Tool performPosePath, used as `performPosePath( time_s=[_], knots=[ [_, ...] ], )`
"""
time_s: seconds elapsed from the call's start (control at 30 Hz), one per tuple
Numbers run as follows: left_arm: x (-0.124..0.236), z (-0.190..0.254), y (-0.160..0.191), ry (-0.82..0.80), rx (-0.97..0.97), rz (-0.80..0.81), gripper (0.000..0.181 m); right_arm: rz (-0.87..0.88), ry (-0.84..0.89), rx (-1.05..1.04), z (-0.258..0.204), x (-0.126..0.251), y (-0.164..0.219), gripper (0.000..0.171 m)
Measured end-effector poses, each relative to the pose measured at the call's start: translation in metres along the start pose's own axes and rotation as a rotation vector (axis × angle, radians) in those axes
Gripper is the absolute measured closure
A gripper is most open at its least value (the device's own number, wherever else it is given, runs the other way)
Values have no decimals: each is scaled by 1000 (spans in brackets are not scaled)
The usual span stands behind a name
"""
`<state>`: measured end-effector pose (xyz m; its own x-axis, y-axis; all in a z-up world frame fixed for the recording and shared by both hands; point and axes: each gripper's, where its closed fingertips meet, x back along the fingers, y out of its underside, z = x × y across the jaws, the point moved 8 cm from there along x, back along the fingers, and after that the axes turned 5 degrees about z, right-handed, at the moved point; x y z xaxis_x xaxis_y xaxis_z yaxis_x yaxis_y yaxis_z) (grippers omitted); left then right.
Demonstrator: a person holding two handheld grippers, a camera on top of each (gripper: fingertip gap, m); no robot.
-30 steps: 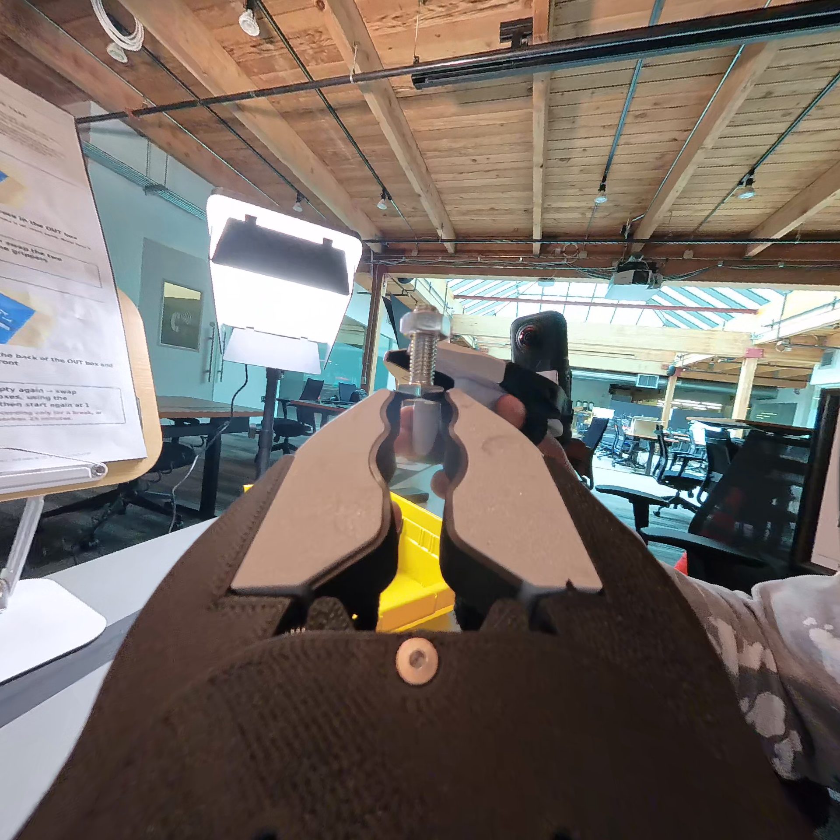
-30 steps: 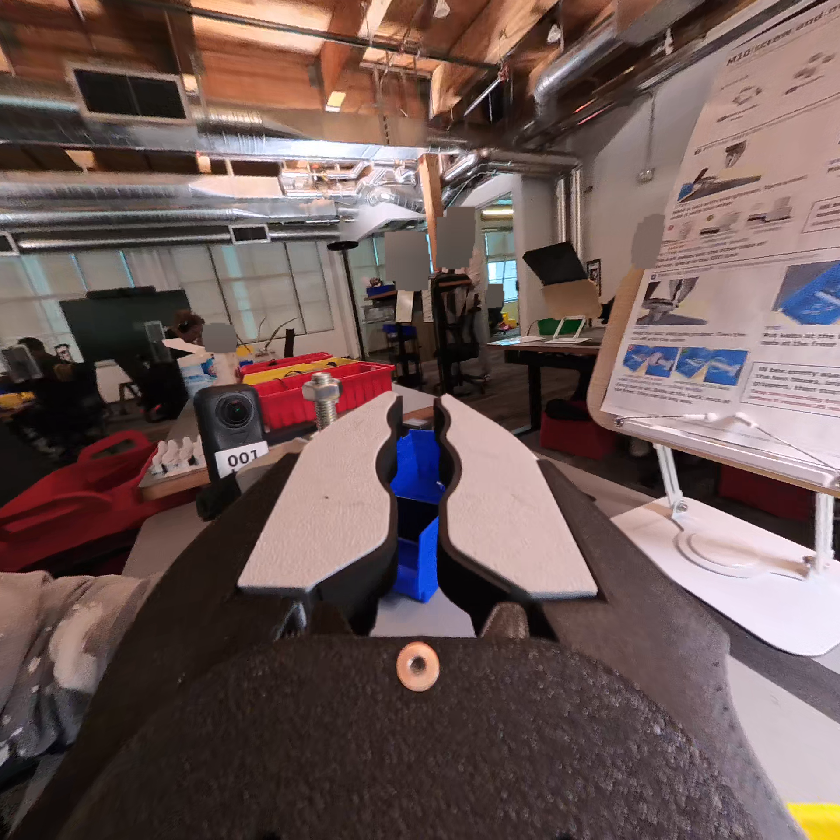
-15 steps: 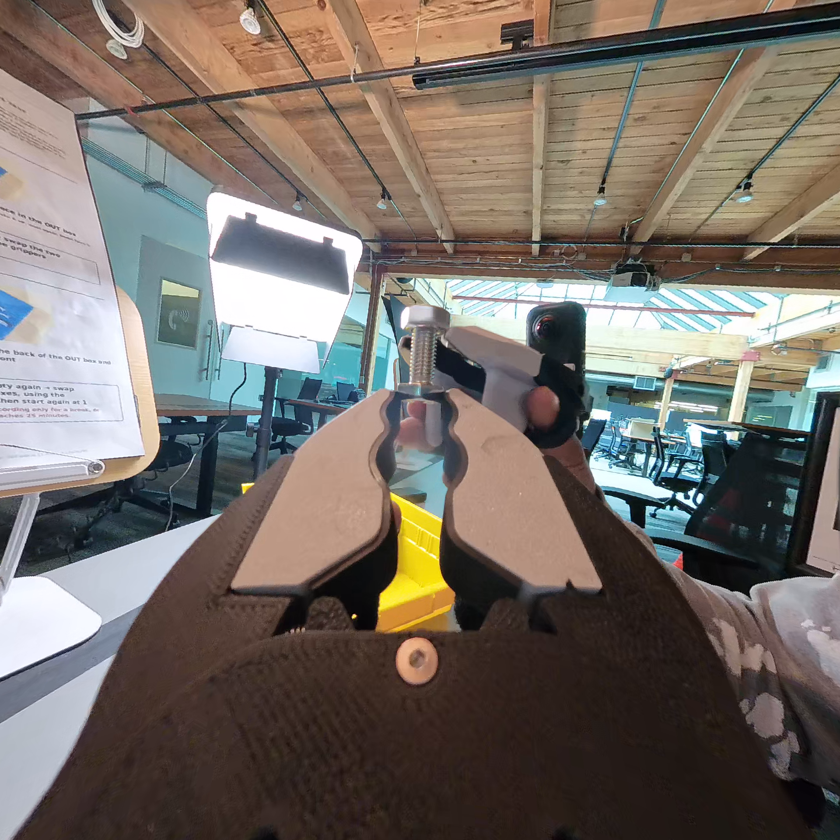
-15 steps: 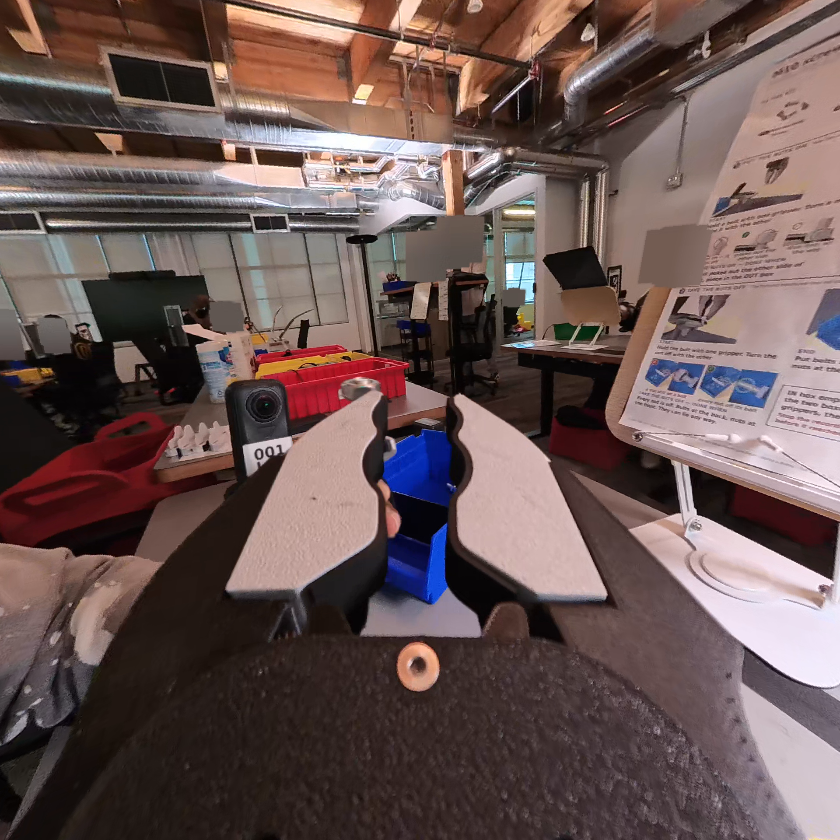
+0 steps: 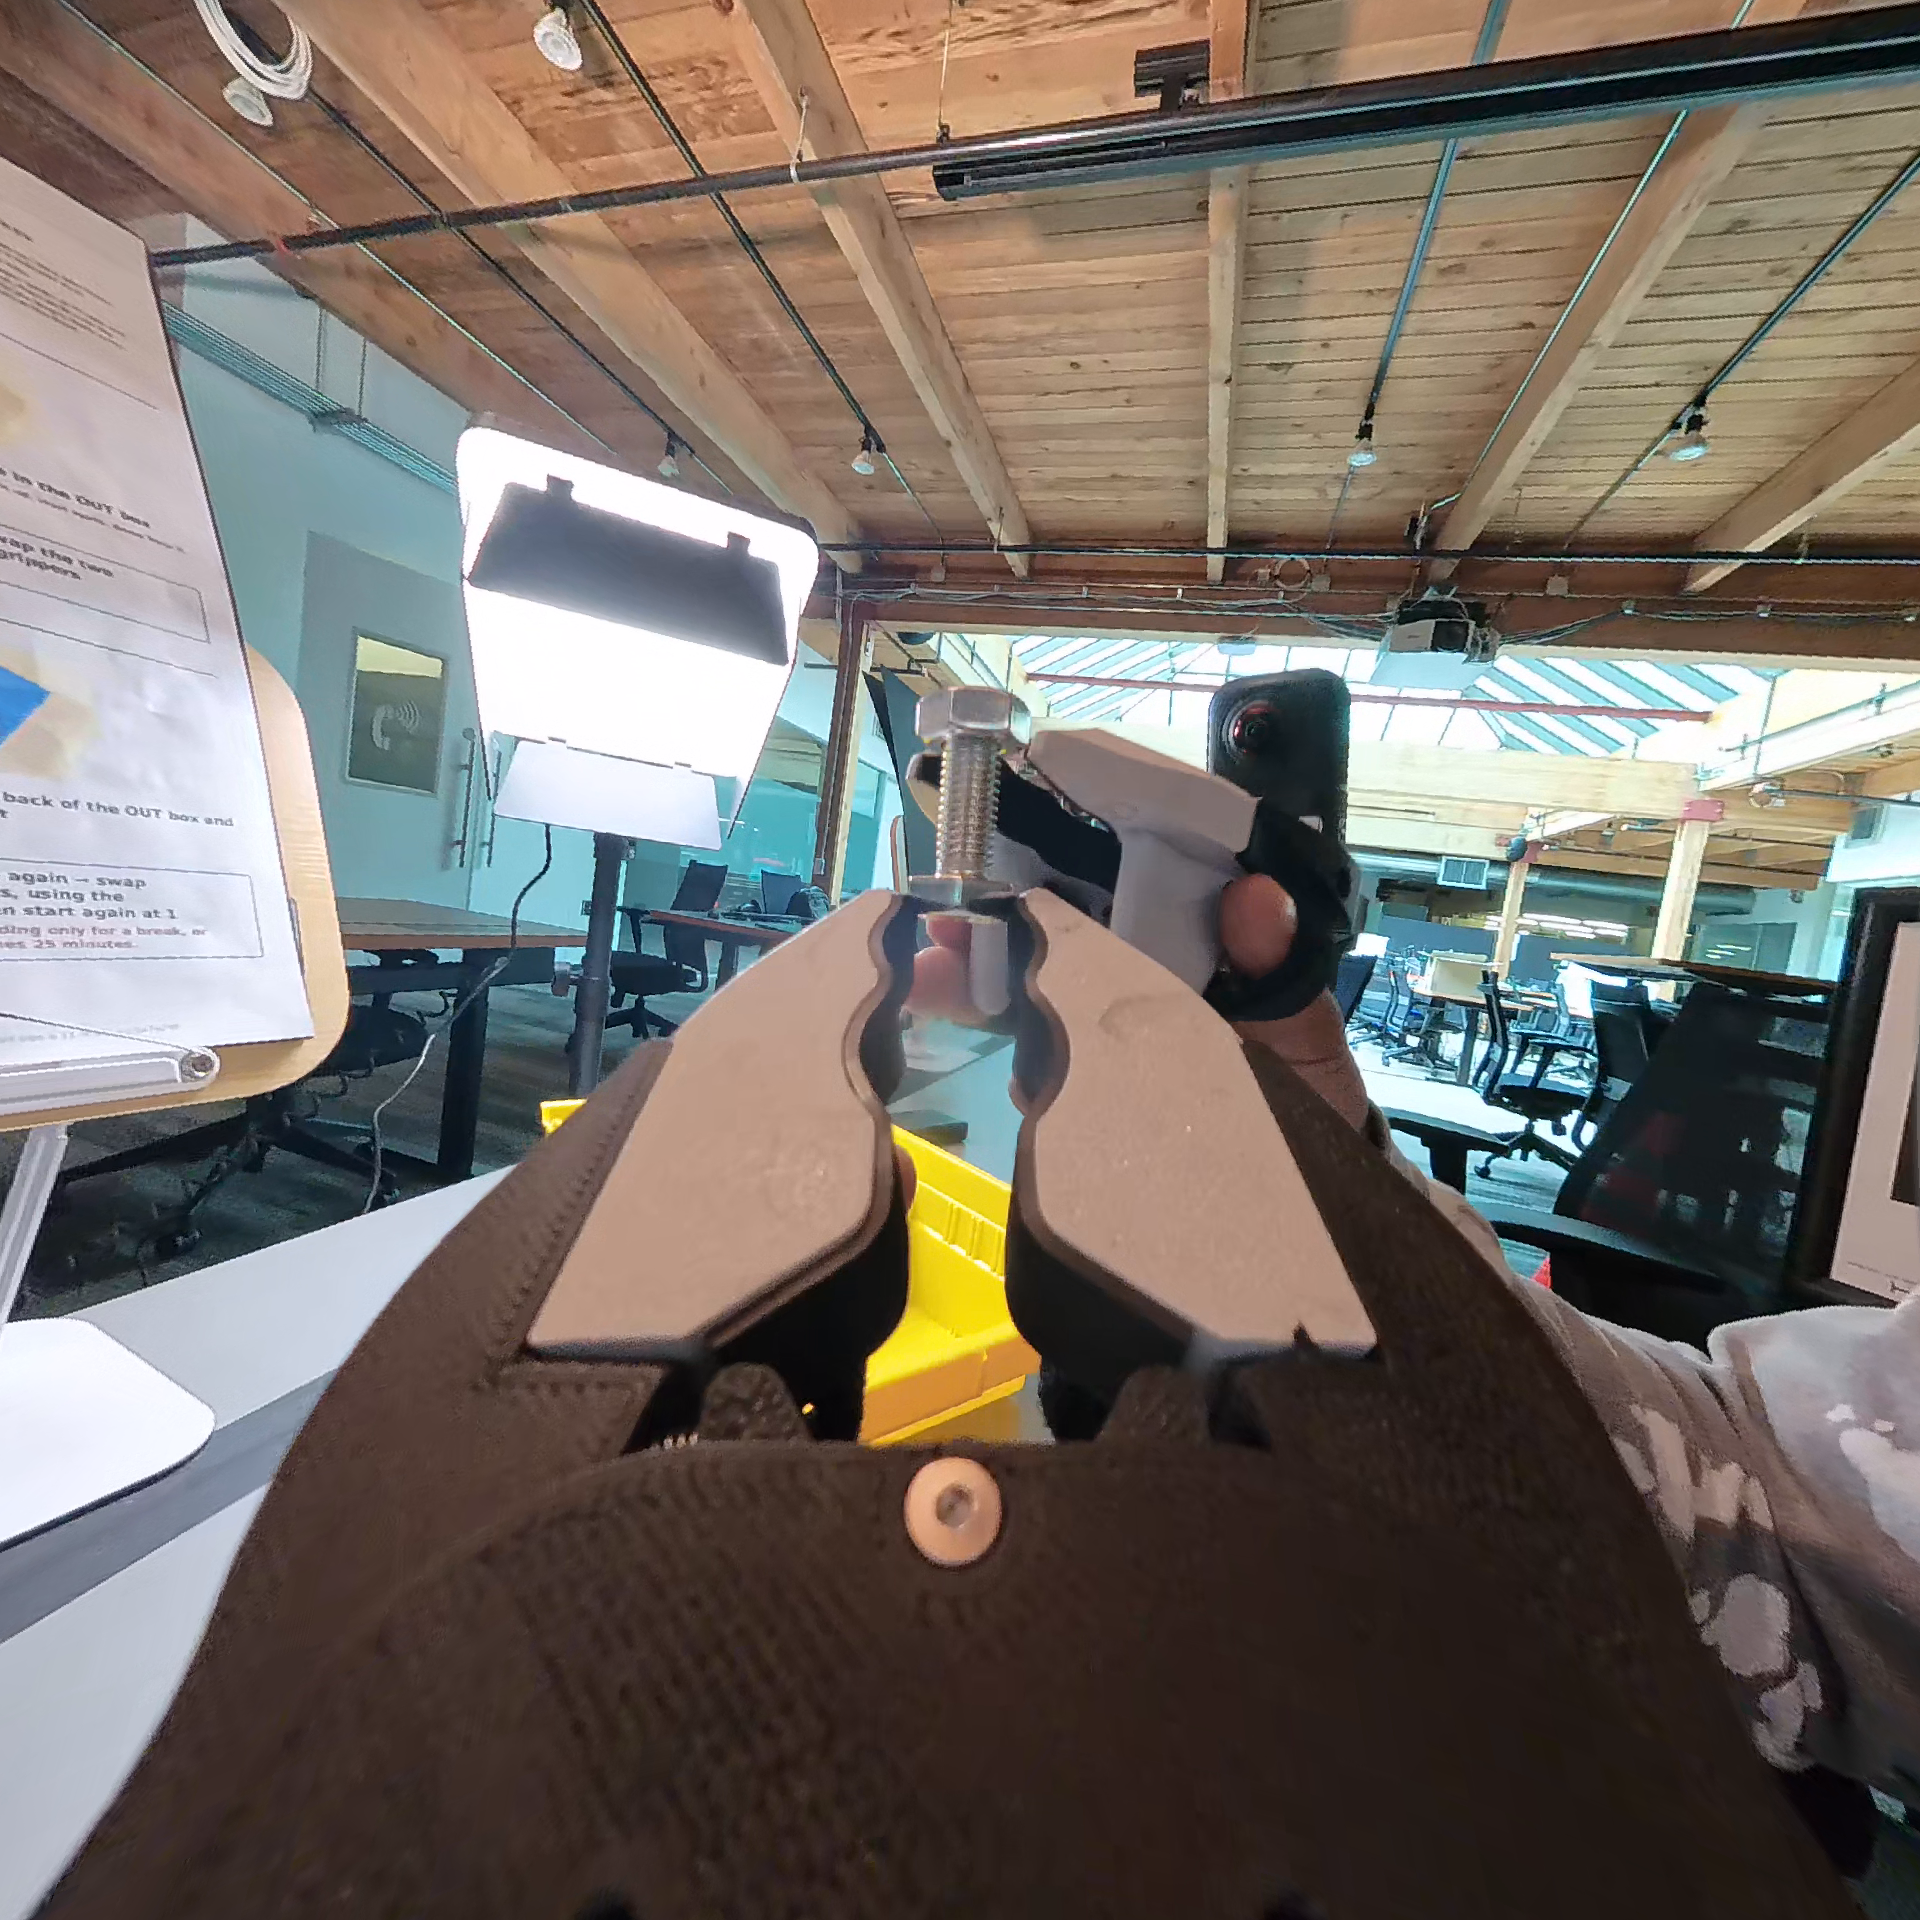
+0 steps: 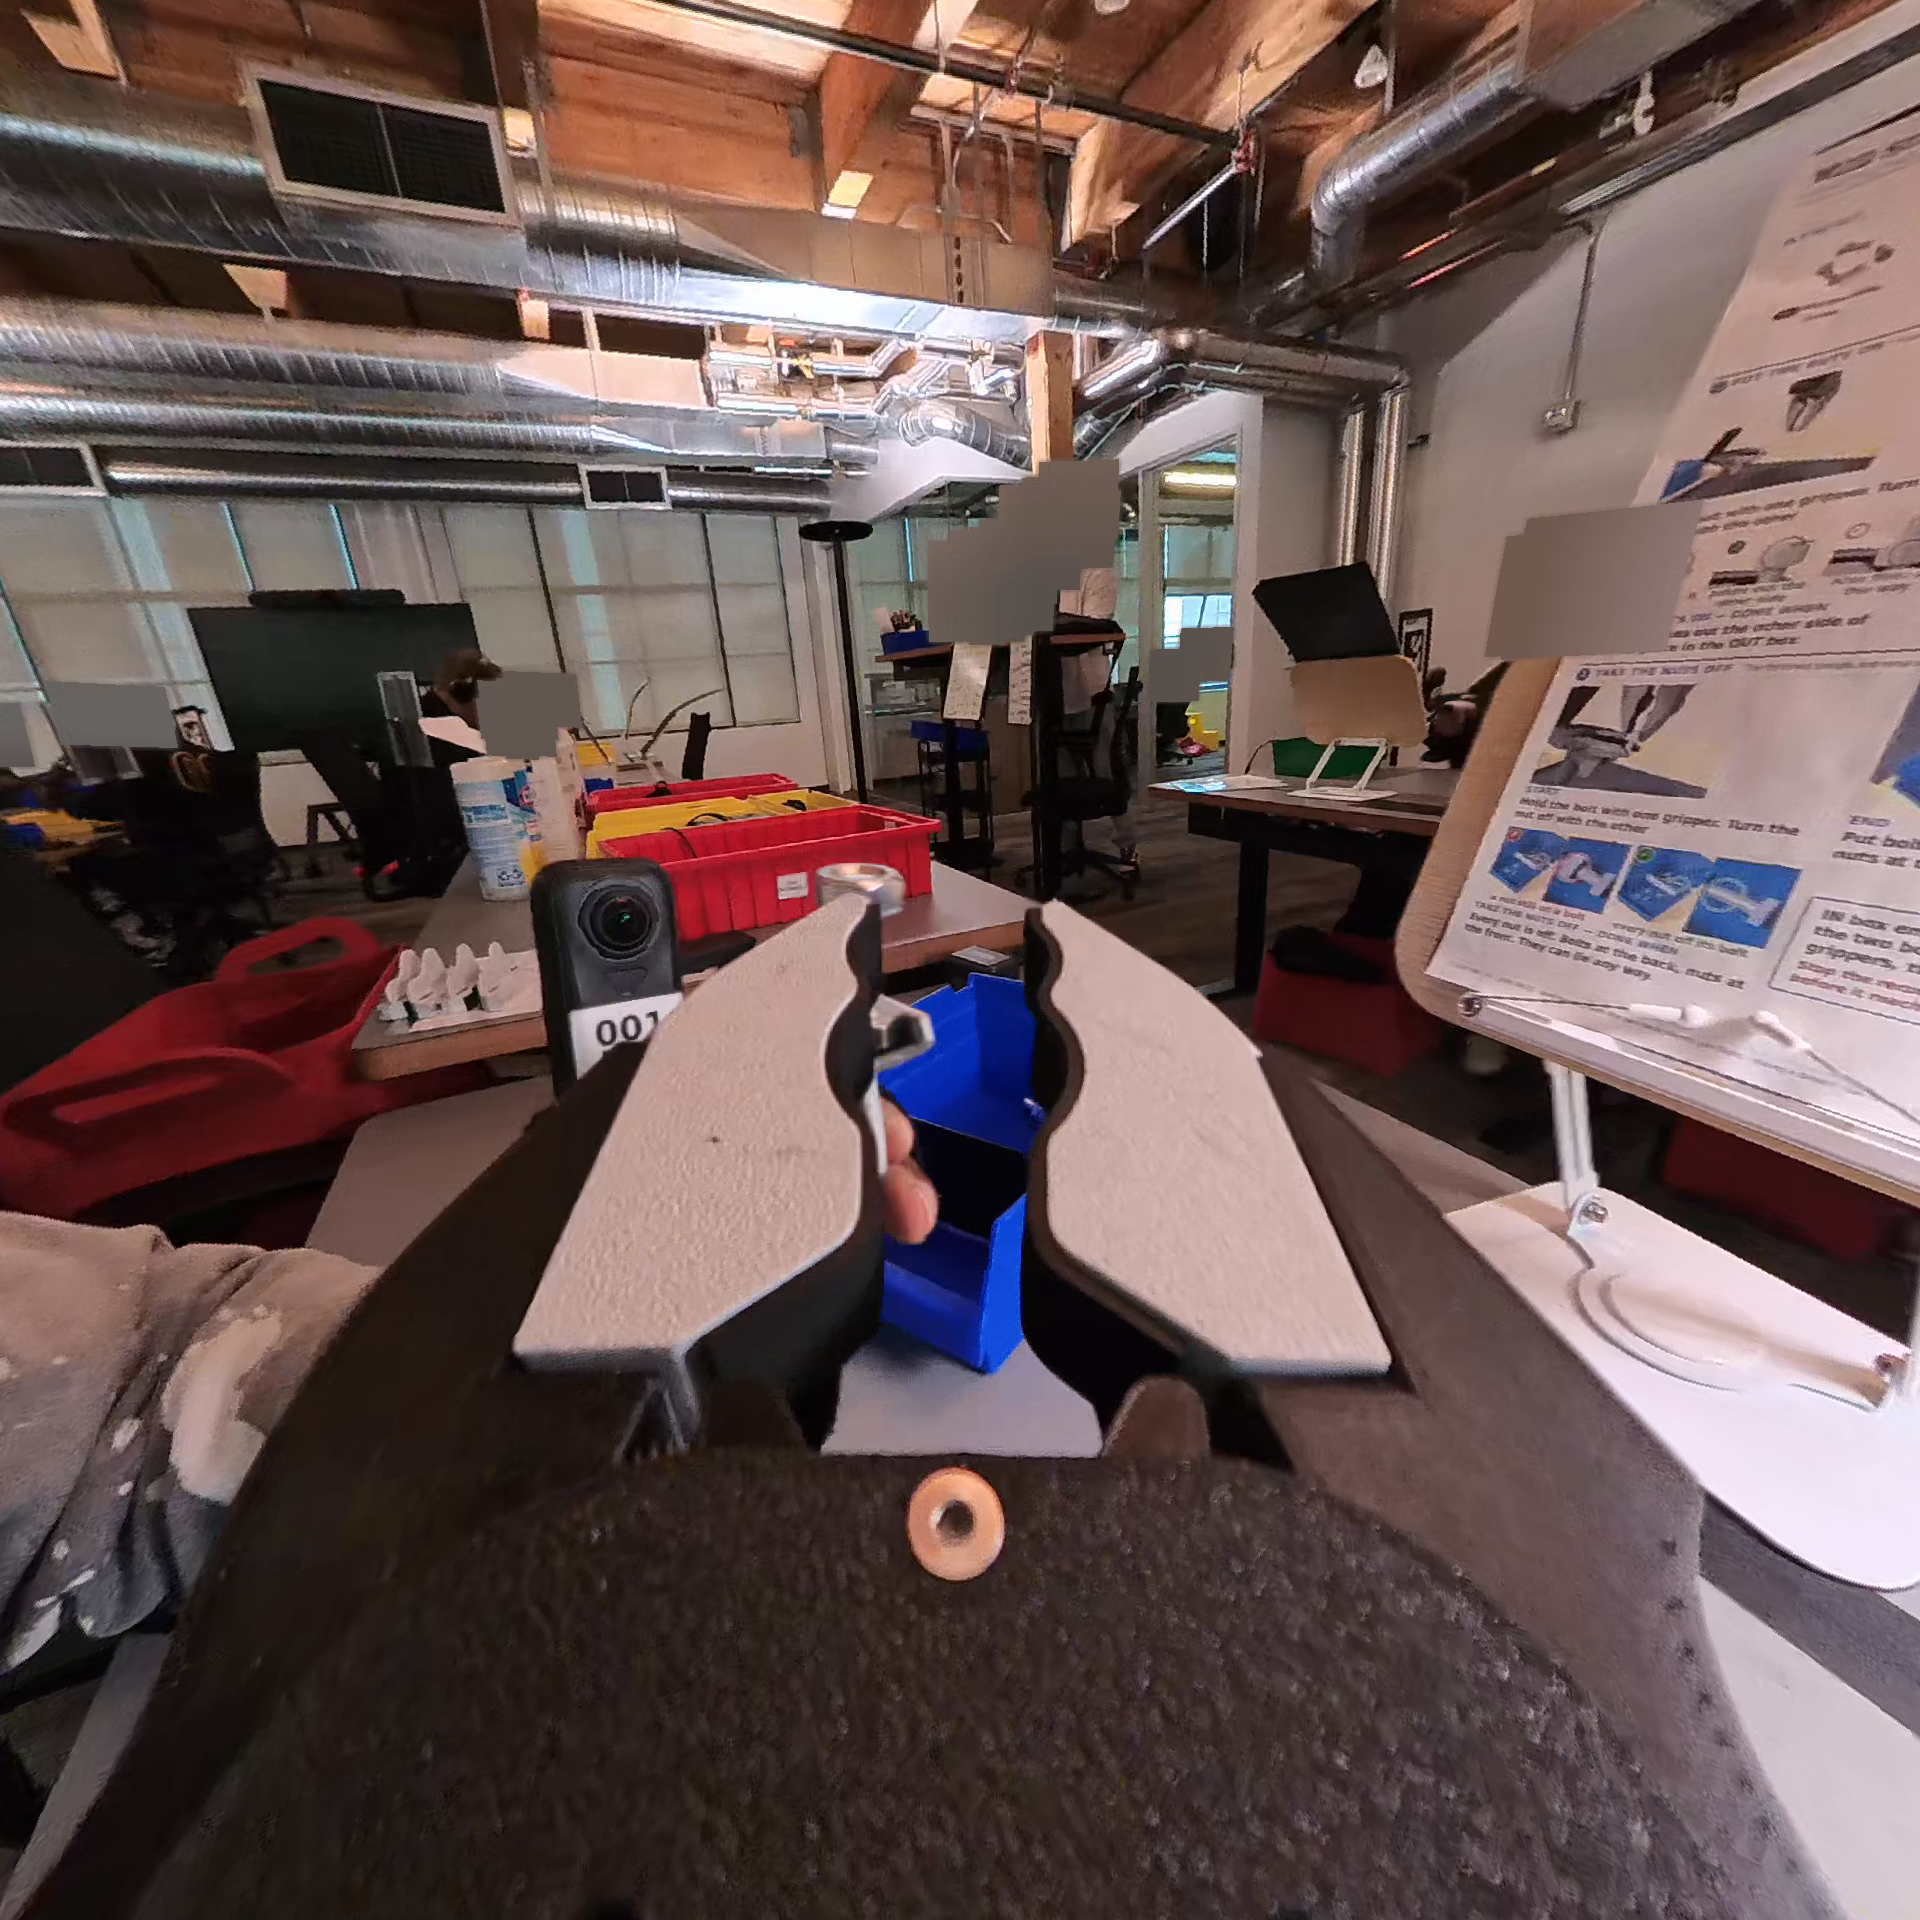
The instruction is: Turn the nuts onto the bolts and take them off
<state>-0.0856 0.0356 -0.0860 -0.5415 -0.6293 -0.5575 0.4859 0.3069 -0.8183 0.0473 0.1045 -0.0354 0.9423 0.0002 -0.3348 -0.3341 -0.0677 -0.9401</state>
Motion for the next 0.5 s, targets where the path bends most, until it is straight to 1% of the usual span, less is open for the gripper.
performPosePath(
  time_s=[0.1, 0.37, 0.4, 0.43, 0.5],
  knots=[
    [-2, 3, 6, 7, 1, -15, 163, -30, -40, -9, -9, -7, 7, 141],
    [-3, 3, 10, 19, 1, -43, 163, -58, -57, 13, -11, -8, 9, 142],
    [-4, 3, 12, 20, 4, -50, 163, -60, -58, 19, -11, -9, 10, 144],
    [-4, 3, 14, 22, 6, -55, 163, -61, -60, 20, -11, -8, 10, 152],
    [-4, 2, 15, 22, 15, -64, 164, -72, -60, 19, -10, -8, 11, 152]
  ],
)
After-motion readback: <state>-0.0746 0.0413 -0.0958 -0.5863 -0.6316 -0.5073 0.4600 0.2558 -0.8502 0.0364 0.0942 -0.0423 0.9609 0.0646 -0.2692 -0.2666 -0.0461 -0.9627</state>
